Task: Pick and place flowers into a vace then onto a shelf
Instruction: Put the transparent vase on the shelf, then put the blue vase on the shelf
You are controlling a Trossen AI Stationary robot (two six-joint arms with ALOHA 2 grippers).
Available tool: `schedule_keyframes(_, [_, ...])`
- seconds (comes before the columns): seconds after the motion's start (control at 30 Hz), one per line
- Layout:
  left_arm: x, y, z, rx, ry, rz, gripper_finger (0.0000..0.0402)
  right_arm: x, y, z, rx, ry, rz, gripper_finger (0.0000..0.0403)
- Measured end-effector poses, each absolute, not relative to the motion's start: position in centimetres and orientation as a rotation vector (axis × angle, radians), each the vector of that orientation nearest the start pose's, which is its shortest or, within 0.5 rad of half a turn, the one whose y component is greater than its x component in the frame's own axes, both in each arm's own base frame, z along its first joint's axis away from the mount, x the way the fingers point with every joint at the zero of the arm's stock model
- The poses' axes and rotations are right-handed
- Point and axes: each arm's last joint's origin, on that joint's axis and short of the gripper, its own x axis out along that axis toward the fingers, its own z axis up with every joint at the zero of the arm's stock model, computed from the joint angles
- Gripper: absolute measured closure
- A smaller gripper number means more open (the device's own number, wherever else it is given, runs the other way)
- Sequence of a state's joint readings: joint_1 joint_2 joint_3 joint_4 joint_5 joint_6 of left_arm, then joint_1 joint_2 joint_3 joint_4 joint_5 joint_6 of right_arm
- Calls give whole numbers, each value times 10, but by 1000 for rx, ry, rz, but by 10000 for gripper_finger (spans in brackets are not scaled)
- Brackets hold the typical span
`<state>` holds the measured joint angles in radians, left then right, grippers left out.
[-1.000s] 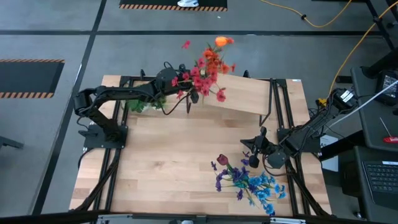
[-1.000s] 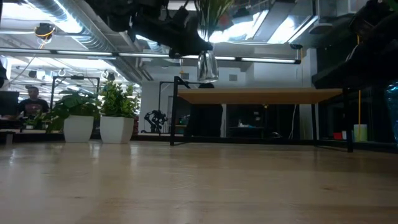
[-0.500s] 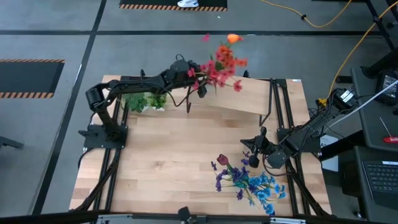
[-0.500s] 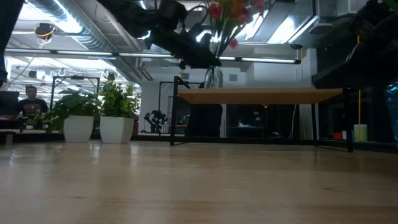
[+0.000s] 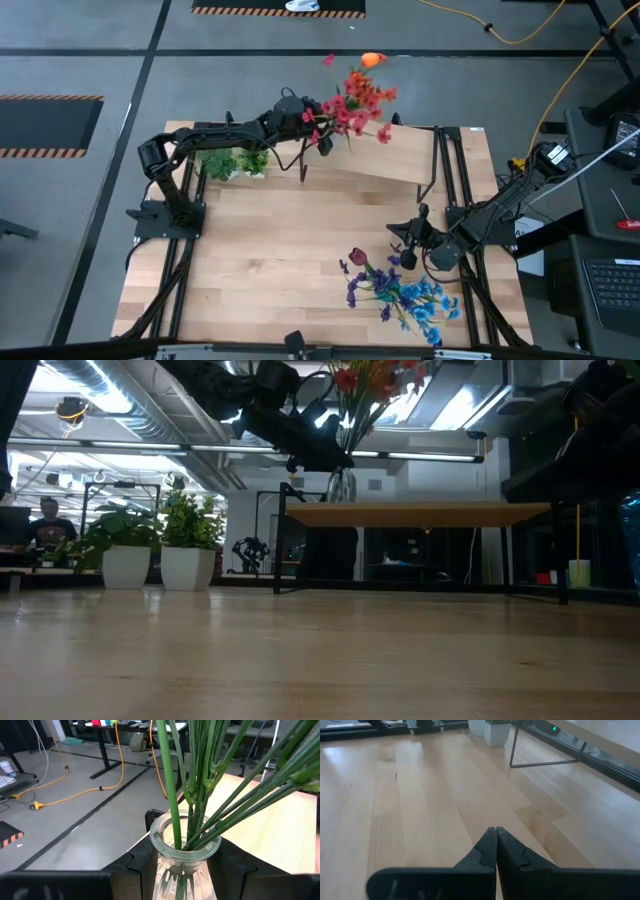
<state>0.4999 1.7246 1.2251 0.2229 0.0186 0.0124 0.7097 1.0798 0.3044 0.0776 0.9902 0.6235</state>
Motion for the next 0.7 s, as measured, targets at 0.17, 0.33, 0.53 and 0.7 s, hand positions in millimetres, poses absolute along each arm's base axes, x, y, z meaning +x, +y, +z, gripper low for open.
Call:
schedule_keyframes(0.17, [349, 190, 273, -68, 274, 478, 238, 150, 97, 154, 87, 352, -393, 401])
schedule_keyframes(0.33, [348, 190, 272, -72, 282, 478, 204, 150, 97, 154, 92, 348, -392, 401])
schedule_keyframes(0.53, [348, 190, 270, -73, 289, 475, 181, 150, 97, 154, 92, 348, -392, 401])
schedule_keyframes(0.7, [345, 187, 277, -61, 290, 449, 177, 150, 97, 155, 94, 347, -392, 401])
